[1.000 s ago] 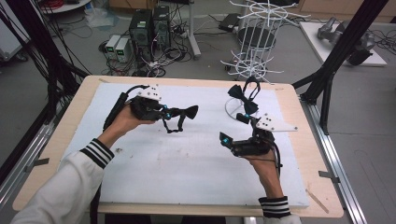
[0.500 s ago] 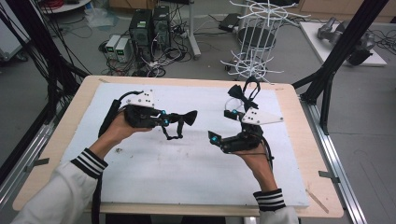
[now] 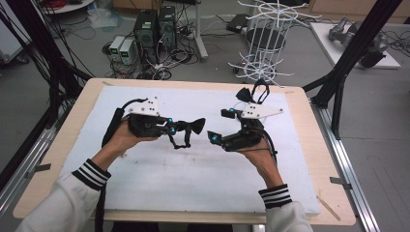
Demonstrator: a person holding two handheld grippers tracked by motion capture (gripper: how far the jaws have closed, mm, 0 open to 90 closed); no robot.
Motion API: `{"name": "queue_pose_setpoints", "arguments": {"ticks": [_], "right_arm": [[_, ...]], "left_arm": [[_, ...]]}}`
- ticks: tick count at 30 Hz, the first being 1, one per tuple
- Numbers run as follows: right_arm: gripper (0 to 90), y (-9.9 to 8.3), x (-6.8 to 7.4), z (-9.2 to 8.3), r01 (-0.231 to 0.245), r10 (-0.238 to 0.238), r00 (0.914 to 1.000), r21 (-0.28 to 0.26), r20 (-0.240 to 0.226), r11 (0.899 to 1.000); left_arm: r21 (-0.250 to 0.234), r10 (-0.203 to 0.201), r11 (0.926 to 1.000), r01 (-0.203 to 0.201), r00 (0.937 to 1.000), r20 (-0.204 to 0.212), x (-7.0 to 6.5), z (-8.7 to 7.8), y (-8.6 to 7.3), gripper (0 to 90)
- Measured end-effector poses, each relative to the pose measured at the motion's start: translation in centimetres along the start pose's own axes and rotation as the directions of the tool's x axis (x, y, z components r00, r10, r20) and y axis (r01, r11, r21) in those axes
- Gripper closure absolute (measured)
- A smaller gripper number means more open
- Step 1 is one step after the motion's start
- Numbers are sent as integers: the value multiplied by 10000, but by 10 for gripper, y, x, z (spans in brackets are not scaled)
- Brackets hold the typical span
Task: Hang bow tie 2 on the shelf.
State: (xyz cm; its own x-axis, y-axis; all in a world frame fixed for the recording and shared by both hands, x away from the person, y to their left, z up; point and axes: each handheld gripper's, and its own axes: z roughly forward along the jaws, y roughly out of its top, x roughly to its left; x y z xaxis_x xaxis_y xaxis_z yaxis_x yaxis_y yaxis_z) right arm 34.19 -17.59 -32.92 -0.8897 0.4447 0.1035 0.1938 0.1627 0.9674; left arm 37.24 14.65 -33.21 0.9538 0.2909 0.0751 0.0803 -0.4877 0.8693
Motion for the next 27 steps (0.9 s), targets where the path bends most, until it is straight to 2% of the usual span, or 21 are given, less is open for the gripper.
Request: {"name": "queue_pose_setpoints", "arguments": {"ticks": [6,13,19,21,27], "right_arm": [[51,8,-1,9,-26,43,9989,353,-473,9994],[65,12,-2,20,-152,218,9922,545,-1231,9984],[185,15,-4,22,-339,439,9833,591,-1766,9977],[238,15,-5,22,-254,366,9836,652,-1765,9975],[339,14,-6,22,-457,632,9773,899,-2024,9949]], "left_arm": [[-65,64,10000,-64,10000,-26,-4,1,1,839],[-237,29,9997,-27,10000,58,-6,1,1,838],[-325,82,9994,-82,10000,14,-7,-1,2,839],[-238,151,9996,-153,9999,-73,-7,-1,2,838],[-255,269,9993,-278,9990,-348,-10,-1,2,839]]}}
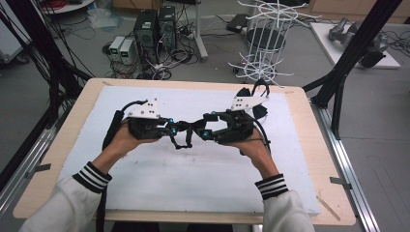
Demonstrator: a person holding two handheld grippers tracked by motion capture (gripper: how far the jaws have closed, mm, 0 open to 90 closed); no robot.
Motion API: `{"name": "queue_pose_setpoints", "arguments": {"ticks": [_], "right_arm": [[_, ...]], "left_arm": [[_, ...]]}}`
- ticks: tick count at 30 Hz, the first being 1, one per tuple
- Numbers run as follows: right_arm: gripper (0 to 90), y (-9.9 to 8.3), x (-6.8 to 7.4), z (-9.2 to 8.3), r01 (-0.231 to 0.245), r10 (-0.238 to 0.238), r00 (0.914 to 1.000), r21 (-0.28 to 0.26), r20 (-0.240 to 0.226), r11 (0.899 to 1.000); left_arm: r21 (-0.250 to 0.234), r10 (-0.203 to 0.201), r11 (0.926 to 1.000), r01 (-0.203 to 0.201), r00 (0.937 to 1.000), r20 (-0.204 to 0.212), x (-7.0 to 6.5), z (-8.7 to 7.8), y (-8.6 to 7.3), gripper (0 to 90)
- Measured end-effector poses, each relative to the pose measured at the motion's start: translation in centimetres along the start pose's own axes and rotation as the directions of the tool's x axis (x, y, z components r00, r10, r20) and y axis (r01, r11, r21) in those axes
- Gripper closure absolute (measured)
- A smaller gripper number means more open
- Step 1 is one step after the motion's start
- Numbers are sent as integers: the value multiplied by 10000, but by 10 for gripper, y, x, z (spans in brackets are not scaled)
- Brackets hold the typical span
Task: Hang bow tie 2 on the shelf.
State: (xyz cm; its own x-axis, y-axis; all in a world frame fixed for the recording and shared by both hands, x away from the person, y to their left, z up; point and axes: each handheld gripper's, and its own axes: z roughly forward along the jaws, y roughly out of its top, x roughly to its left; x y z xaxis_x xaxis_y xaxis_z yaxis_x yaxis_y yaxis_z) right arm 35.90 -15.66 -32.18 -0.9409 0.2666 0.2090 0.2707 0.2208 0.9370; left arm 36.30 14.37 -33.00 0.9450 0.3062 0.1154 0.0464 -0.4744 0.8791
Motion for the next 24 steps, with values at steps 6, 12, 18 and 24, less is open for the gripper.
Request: {"name": "queue_pose_setpoints", "arguments": {"ticks": [6,12,18,24], "right_arm": [[480,0,1,1,-27,31,9998,214,-177,9998],[656,0,1,1,-129,127,9999,315,50,9994],[819,0,-1,-2,-353,338,9989,458,336,9983],[838,0,1,0,-198,170,9988,619,465,9979]], "left_arm": [[-45,93,9999,-94,9999,-125,-2,-1,1,839],[-26,167,9999,-168,9998,-111,-3,-1,1,839],[-10,198,9998,-199,9998,-100,-3,-1,1,839],[-94,106,9999,-107,9999,-113,-3,-1,-2,838]]}}
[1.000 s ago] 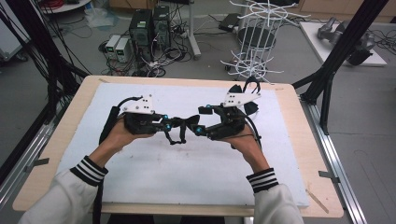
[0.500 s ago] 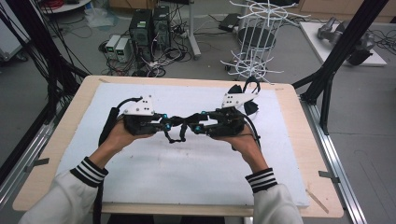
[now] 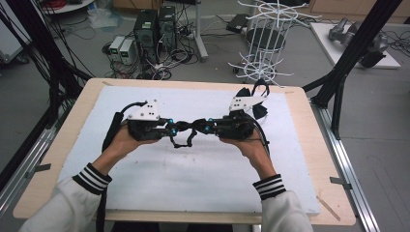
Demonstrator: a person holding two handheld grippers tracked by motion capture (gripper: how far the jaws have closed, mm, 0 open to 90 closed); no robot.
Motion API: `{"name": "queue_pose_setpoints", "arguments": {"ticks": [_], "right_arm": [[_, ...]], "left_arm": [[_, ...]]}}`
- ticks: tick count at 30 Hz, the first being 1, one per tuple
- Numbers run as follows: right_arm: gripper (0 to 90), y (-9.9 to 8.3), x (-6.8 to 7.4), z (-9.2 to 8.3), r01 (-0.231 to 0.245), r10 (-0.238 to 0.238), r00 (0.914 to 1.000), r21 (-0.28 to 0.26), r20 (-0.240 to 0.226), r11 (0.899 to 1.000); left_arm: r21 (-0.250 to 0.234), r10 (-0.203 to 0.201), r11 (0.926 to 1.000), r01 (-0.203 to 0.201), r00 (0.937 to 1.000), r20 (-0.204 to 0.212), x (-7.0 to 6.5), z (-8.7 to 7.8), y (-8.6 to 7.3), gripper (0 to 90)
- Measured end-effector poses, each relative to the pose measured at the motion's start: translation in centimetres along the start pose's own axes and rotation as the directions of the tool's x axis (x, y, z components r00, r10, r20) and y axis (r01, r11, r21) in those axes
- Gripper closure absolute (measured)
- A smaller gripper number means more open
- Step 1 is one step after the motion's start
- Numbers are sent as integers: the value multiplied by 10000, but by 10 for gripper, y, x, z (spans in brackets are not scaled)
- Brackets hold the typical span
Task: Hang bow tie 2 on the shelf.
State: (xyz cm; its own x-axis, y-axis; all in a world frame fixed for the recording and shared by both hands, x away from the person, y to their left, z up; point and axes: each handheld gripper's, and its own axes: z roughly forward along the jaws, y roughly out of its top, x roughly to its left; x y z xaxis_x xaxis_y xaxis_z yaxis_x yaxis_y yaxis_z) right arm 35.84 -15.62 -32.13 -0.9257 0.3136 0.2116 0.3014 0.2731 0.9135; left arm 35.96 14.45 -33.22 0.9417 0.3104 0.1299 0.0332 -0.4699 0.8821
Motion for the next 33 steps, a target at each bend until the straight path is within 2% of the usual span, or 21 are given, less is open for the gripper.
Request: {"name": "queue_pose_setpoints", "arguments": {"ticks": [3,4,6,10,13,15,18,22,26,28,33], "right_arm": [[840,0,0,0,34,-34,10000,-32,47,10000],[840,0,0,0,65,-64,10000,-35,68,10000],[842,0,1,-1,156,-155,9998,-80,152,9998],[842,1,1,-8,223,-212,9994,-369,281,9991],[843,2,2,-13,307,-286,9988,-528,406,9981],[842,2,3,-17,329,-301,9985,-608,465,9976],[842,3,4,-22,399,-351,9973,-764,638,9963],[842,3,4,-29,471,-385,9959,-1055,819,9933],[842,2,5,-37,564,-414,9934,-1407,1072,9884],[842,1,6,-42,644,-448,9910,-1558,1261,9857],[842,-2,5,-55,760,-427,9850,-1985,1669,9772]], "left_arm": [[-55,-81,10000,82,10000,21,0,0,-1,823],[-39,-64,10000,64,10000,-46,1,-1,-2,793],[-174,-204,9996,203,9998,-1,2,-2,-3,673],[-525,-782,9956,776,9969,-92,5,-4,-7,317],[-822,-987,9919,968,9949,-194,7,-8,-11,197],[-952,-994,9908,960,9945,-323,8,-10,-14,172],[-1398,-1172,9840,1101,9922,-436,10,-16,-19,149],[-1861,-1304,9760,1135,9881,-813,10,-25,-26,148],[-2184,-1533,9680,1238,9804,-1235,10,-38,-38,149],[-2240,-1609,9664,1259,9761,-1459,10,-44,-43,149],[-2446,-1927,9590,1432,9623,-1921,9,-60,-64,149]]}}
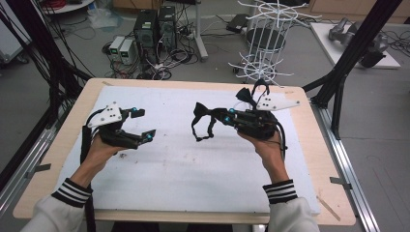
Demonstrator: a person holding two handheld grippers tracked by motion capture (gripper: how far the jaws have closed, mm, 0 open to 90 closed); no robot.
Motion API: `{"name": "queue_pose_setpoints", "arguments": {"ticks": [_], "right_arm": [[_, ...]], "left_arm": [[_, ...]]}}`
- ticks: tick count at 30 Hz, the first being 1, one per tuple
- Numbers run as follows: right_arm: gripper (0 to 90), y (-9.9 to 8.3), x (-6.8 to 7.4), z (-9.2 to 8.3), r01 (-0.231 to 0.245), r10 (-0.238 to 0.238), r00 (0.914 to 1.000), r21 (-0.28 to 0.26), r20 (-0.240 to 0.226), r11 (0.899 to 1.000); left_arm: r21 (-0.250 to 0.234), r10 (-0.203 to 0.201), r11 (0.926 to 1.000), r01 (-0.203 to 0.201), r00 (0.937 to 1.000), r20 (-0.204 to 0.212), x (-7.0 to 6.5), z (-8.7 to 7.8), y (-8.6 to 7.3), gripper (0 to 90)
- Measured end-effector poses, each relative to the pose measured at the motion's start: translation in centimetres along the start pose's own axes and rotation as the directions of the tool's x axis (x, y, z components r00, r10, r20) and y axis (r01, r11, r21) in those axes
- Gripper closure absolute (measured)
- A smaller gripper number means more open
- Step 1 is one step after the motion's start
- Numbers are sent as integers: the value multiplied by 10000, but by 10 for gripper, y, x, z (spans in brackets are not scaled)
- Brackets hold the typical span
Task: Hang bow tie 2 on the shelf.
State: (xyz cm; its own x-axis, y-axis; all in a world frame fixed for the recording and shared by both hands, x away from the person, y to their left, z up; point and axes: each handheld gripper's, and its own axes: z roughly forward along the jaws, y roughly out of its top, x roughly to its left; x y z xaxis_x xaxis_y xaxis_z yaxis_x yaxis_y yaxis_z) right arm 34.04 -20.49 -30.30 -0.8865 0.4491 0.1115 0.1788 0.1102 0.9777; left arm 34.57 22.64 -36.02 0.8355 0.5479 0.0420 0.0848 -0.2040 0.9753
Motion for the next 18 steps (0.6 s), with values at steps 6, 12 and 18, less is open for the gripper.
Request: {"name": "queue_pose_setpoints", "arguments": {"ticks": [6,12,18], "right_arm": [[841,1,-1,-15,190,-147,9977,-648,655,9977],[842,2,-4,-34,292,-127,9902,-1177,1389,9926],[841,2,-9,-54,443,-84,9764,-1622,2159,9858]], "left_arm": [[-304,-339,9990,324,9982,-493,5,-18,-22,149],[-554,-432,9977,388,9958,-806,3,-29,-38,149],[-630,-483,9972,406,9908,-1261,-1,-37,-52,149]]}}
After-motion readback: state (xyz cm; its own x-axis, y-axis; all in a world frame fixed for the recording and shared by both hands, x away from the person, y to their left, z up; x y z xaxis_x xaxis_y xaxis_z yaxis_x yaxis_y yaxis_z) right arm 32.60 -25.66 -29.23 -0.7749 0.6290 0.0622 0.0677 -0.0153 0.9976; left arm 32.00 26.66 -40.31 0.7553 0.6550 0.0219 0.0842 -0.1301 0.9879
